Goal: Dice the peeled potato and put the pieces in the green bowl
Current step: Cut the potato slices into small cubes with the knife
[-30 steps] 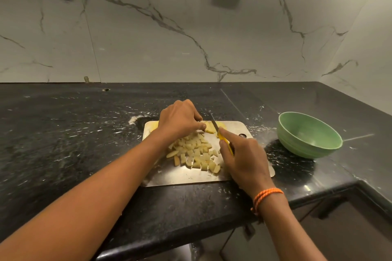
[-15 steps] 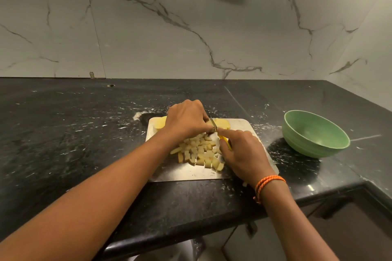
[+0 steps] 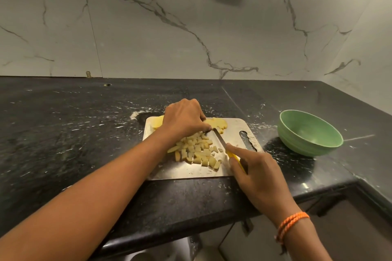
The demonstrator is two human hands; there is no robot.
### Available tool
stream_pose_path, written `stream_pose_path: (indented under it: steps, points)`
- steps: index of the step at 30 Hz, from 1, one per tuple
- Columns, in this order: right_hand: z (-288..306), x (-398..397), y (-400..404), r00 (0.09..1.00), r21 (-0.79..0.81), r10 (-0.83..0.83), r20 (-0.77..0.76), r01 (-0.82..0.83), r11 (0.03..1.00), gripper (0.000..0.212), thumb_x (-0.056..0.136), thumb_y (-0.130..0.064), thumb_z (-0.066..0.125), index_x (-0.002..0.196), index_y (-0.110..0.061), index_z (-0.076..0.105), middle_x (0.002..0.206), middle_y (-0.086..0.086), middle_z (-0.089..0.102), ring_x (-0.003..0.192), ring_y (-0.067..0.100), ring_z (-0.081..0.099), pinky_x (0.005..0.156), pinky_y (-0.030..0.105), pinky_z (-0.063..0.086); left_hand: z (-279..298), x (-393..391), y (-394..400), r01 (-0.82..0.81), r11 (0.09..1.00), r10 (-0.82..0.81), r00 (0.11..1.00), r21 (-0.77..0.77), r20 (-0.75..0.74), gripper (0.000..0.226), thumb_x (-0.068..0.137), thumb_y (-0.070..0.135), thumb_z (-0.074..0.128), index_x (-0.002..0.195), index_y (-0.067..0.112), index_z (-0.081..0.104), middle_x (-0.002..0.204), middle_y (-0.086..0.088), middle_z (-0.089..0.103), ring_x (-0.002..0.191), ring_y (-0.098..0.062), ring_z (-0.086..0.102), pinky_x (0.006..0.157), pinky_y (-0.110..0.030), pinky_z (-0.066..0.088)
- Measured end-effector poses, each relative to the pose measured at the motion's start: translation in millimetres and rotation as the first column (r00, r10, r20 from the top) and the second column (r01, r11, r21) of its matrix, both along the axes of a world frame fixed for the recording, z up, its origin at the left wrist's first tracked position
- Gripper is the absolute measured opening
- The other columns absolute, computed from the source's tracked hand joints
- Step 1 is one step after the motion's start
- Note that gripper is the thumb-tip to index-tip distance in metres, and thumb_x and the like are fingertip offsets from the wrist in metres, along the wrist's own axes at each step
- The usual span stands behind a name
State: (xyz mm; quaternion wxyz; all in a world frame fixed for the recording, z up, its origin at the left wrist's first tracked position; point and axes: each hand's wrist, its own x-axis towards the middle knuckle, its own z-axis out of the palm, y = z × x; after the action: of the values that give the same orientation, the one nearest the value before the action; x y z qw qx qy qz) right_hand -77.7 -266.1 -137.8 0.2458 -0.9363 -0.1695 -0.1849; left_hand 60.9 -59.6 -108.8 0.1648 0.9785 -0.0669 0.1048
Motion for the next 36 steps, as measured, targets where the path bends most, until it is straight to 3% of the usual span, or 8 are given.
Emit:
stream_pose_path:
  steps: [4, 7, 11, 20, 26, 31, 34, 36]
  points:
    - [6, 7, 7, 0.996, 0.116, -0.044, 0.082, 0.035, 0.993, 0.041, 0.097, -0.026, 0.065, 0.138, -0.03, 0.06, 0.052, -0.019, 0.045, 0.047, 0.006, 0.044, 0.052, 0.022, 0.033, 2, 2, 6, -0.002, 1.0, 0.002, 1.0, -0.019, -0.004, 0.041, 0.083, 0.061, 0.082, 0.111, 0.031, 0.083, 0.088, 0.011, 0.079, 0.073, -0.009, 0.064, 0.066, -0.03, 0.055]
    - [7, 29, 18, 0.994, 0.101, -0.061, 0.095, 0.051, 0.994, 0.04, 0.097, -0.029, 0.064, 0.137, -0.028, 0.061, 0.059, -0.016, 0.055, 0.051, 0.004, 0.044, 0.052, 0.03, 0.041, 5, 4, 14, -0.026, 0.998, 0.028, 0.999, -0.057, 0.039, 0.026, 0.086, 0.053, 0.082, 0.103, 0.034, 0.085, 0.092, 0.013, 0.08, 0.08, -0.011, 0.067, 0.073, -0.034, 0.059]
    - [6, 48, 30, 0.997, -0.033, -0.031, 0.072, 0.033, 0.999, 0.04, 0.097, -0.031, 0.062, 0.137, -0.029, 0.061, 0.073, 0.005, 0.07, 0.065, 0.022, 0.057, 0.058, 0.038, 0.048, 4, 5, 16, -0.021, 0.997, 0.025, 0.999, -0.071, 0.048, 0.017, 0.09, 0.045, 0.081, 0.103, 0.034, 0.085, 0.096, 0.013, 0.08, 0.086, -0.012, 0.068, 0.072, -0.032, 0.056]
    - [4, 58, 32, 1.0, -0.101, -0.011, 0.006, 0.012, 0.995, 0.038, 0.097, -0.031, 0.058, 0.134, -0.029, 0.064, 0.073, -0.002, 0.069, 0.066, 0.019, 0.055, 0.064, 0.038, 0.051, 1, 1, 8, 0.008, 1.0, -0.008, 0.999, -0.012, 0.033, 0.031, 0.086, 0.056, 0.079, 0.106, 0.033, 0.085, 0.085, 0.011, 0.078, 0.074, -0.011, 0.066, 0.068, -0.032, 0.061]
    - [11, 46, 25, 0.999, -0.031, 0.024, -0.035, -0.025, 0.999, 0.037, 0.097, -0.028, 0.061, 0.133, -0.027, 0.066, 0.054, -0.018, 0.042, 0.052, 0.005, 0.038, 0.057, 0.031, 0.037, -2, -2, 0, -0.04, 0.999, 0.037, 0.996, 0.03, 0.08, 0.036, 0.086, 0.058, 0.08, 0.108, 0.03, 0.085, 0.086, 0.009, 0.078, 0.074, -0.014, 0.067, 0.07, -0.032, 0.06]
    - [7, 10, 0, 0.997, 0.001, 0.052, -0.061, -0.052, 0.999, 0.041, 0.098, -0.03, 0.063, 0.138, -0.035, 0.059, 0.051, -0.01, 0.048, 0.052, 0.009, 0.046, 0.053, 0.022, 0.04, -1, 0, 1, -0.032, 0.999, 0.032, 0.998, -0.002, 0.045, 0.034, 0.084, 0.056, 0.083, 0.107, 0.03, 0.084, 0.088, 0.009, 0.079, 0.075, -0.012, 0.067, 0.073, -0.034, 0.061]
    - [10, 0, -16, 0.994, 0.105, 0.098, -0.054, -0.092, 0.99, 0.04, 0.096, -0.028, 0.066, 0.135, -0.034, 0.062, 0.053, -0.019, 0.05, 0.05, 0.005, 0.046, 0.052, 0.016, 0.036, 0, 0, 4, -0.013, 1.0, 0.013, 1.0, -0.022, 0.023, 0.031, 0.087, 0.054, 0.082, 0.107, 0.03, 0.084, 0.088, 0.009, 0.08, 0.075, -0.012, 0.067, 0.074, -0.035, 0.061]
    - [12, 12, -28, 0.998, 0.148, 0.056, 0.011, -0.057, 0.987, 0.039, 0.096, -0.028, 0.066, 0.135, -0.029, 0.064, 0.05, -0.012, 0.043, 0.047, 0.007, 0.038, 0.049, 0.022, 0.033, 0, 2, 6, 0.003, 0.998, -0.001, 1.0, -0.061, 0.026, 0.026, 0.094, 0.048, 0.077, 0.108, 0.027, 0.084, 0.089, 0.008, 0.08, 0.072, -0.012, 0.065, 0.073, -0.036, 0.06]
